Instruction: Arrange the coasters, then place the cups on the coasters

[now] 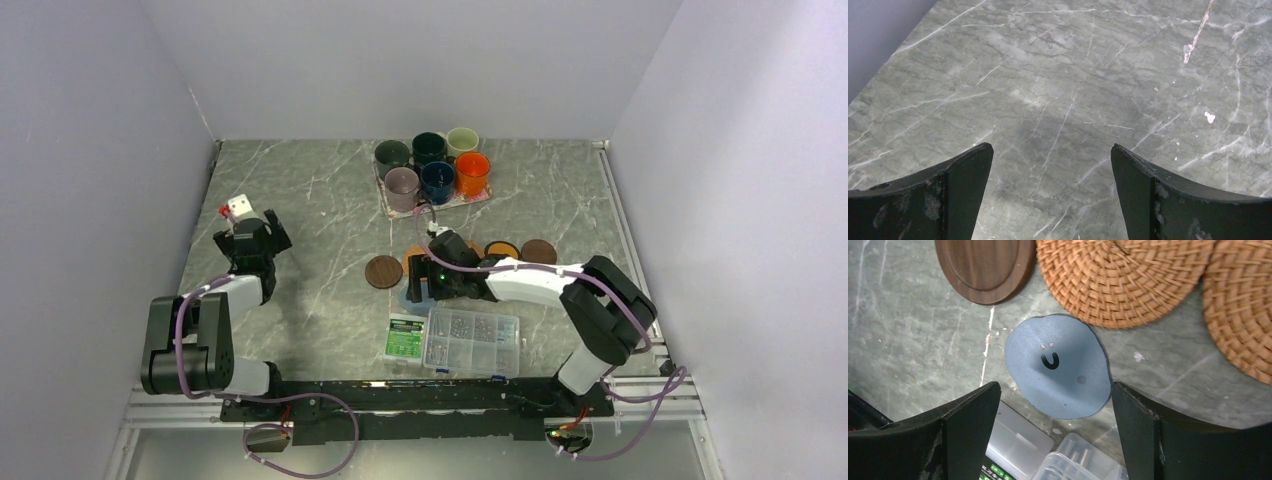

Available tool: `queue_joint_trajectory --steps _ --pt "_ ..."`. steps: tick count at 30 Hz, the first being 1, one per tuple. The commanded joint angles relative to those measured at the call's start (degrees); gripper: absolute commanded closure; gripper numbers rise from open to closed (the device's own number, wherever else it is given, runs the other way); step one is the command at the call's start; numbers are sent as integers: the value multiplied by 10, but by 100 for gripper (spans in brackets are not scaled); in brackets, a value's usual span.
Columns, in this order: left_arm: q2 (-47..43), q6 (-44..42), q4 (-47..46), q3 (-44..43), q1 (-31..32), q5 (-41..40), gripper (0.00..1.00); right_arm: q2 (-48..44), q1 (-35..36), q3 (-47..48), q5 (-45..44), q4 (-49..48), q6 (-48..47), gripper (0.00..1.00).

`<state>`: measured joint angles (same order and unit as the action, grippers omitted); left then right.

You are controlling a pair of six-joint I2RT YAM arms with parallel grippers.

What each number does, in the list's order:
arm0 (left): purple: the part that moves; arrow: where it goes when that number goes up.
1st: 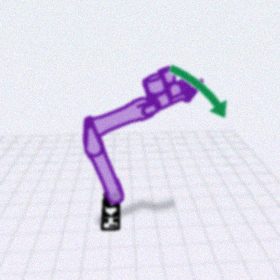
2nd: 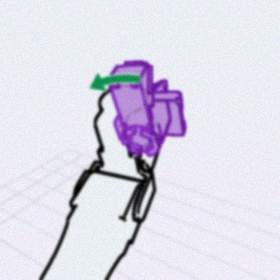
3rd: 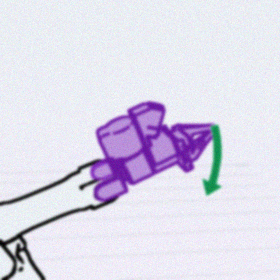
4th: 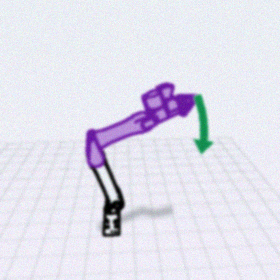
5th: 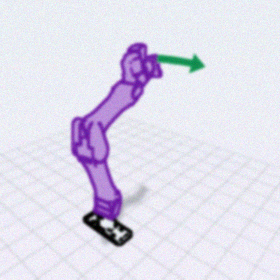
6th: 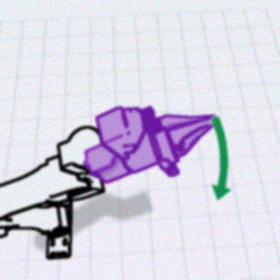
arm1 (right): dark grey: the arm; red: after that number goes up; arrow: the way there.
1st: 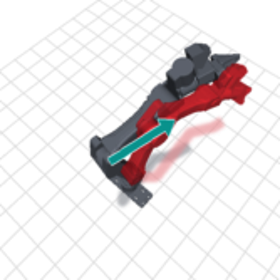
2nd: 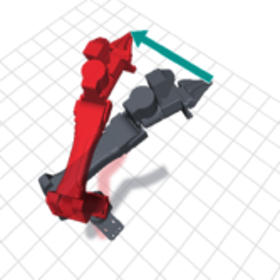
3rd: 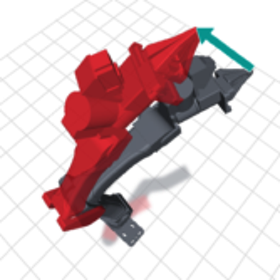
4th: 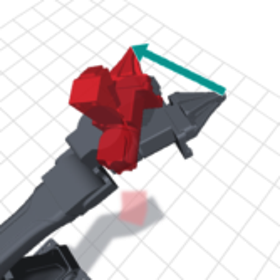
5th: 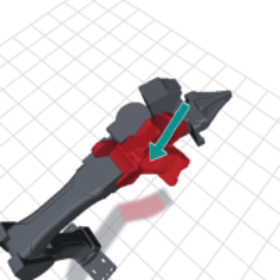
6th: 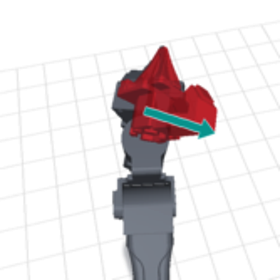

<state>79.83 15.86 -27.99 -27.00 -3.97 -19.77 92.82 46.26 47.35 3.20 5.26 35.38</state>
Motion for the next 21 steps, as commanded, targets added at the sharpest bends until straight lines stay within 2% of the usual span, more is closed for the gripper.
queue_joint_trajectory --steps 1,6,9,13,15,21 --pt "-24 33 10 0 -2 -22 6 34 16 18 25 11 10 14" --pt "-80 96 105 -22 -1 -46 6 49 31 34 31 11 14 14" --pt "-104 131 235 -73 1 -12 6 57 41 41 39 3 18 14" --pt "-142 187 364 -103 3 75 6 85 58 61 53 -10 23 14" --pt "-175 201 383 -90 7 130 6 100 67 74 56 -14 25 14" --pt "-250 221 474 -85 19 214 6 131 88 108 71 -39 32 14"
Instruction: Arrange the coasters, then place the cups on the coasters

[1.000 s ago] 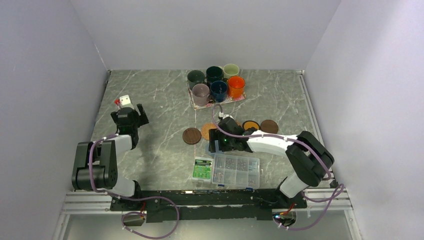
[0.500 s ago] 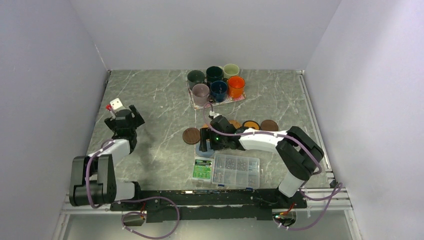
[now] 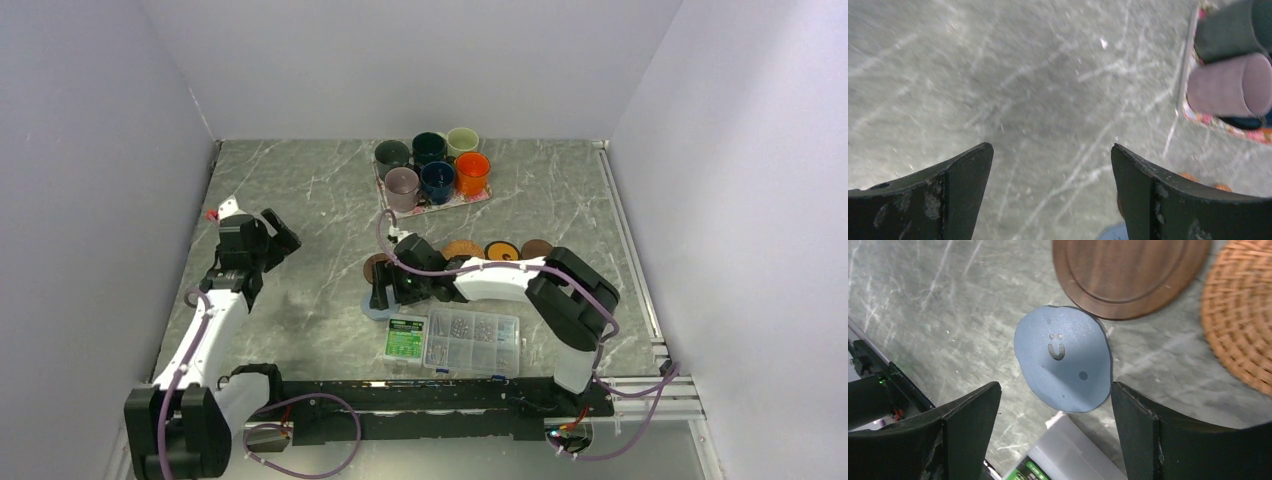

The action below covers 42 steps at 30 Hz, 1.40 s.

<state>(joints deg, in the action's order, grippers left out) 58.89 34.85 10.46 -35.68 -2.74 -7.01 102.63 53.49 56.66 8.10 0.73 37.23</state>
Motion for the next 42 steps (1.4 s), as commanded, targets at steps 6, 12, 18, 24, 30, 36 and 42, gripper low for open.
queue_joint_trajectory --steps 6,12,18,24,30,36,42 --pt "-78 15 156 11 24 146 6 73 27 66 49 -13 15 15" --pt "-75 22 208 3 121 126 10 45 27 57 58 -41 7 15" --pt "-35 53 237 -7 227 51 9 -74 10 7 -17 16 -48 5" --pt "-17 82 241 -9 316 -15 6 -202 -62 -72 -78 89 -102 0" --pt "58 103 251 -34 423 -58 6 -356 -200 -164 -56 106 -130 0" --pt "154 141 289 -87 510 -116 6 -438 -244 -191 -69 135 -147 0" --pt "216 159 296 -108 527 -132 6 -458 -252 -218 -53 122 -136 0"
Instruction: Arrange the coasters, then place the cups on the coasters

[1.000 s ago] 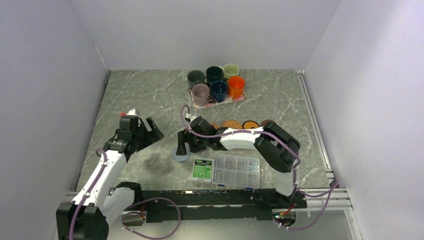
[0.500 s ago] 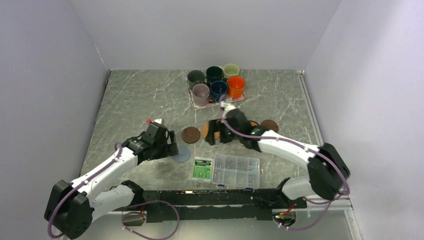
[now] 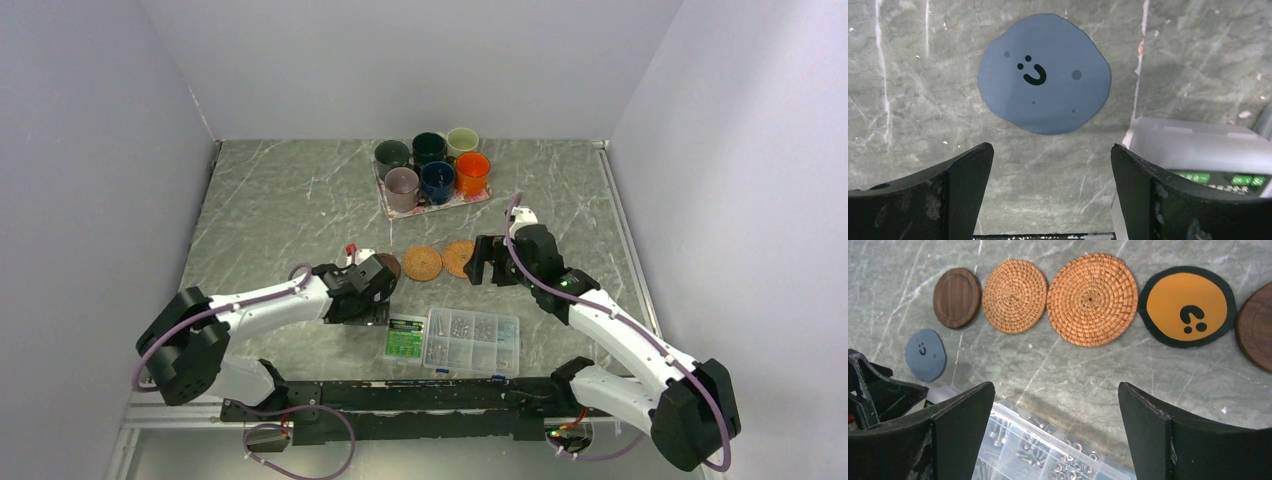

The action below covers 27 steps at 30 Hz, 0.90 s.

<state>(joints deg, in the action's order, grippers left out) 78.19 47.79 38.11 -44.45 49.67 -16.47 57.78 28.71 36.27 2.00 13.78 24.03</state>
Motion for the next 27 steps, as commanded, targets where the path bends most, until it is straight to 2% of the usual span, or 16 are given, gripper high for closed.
queue_joint_trajectory --steps 1,9,15,21,27 --pt "29 30 17 -19 2 -35 6 -10 -4 -18 9 -11 0 0" --pt "58 39 -5 -12 1 -23 6 -20 -6 -35 12 -13 3 0" --pt "82 31 -34 7 -30 1 6 -23 -5 -40 6 -11 4 0" --pt "92 21 -40 14 -52 -2 12 -21 -7 -44 11 -12 8 0" --pt "86 -8 -50 30 -108 12 21 -20 -7 -44 16 -14 10 0"
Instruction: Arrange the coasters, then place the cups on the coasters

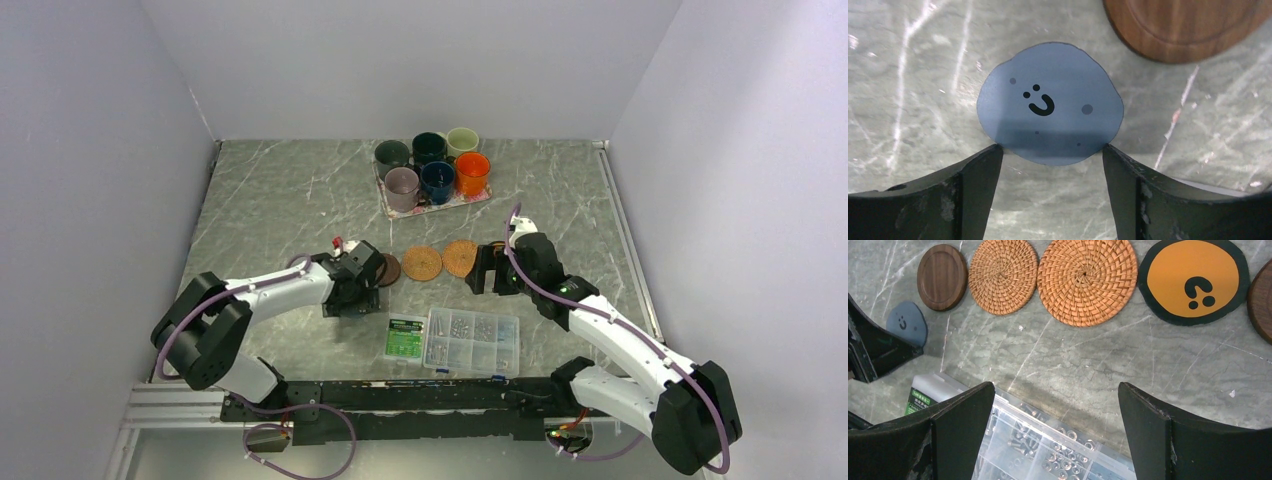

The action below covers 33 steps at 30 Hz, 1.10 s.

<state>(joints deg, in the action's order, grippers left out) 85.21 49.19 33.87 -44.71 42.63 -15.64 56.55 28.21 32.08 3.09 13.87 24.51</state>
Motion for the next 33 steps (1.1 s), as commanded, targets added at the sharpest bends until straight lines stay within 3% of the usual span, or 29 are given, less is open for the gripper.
queue_joint_trajectory --steps 1,10,33 --pt "13 -29 -10 36 -49 8 23 -7 -2 -2 4 -14 5 0" --pt "32 -76 -58 31 -94 27 30 -5 -2 -8 13 -24 12 0" --pt "99 -85 -101 -9 -121 44 31 -6 -2 -24 13 -26 16 0"
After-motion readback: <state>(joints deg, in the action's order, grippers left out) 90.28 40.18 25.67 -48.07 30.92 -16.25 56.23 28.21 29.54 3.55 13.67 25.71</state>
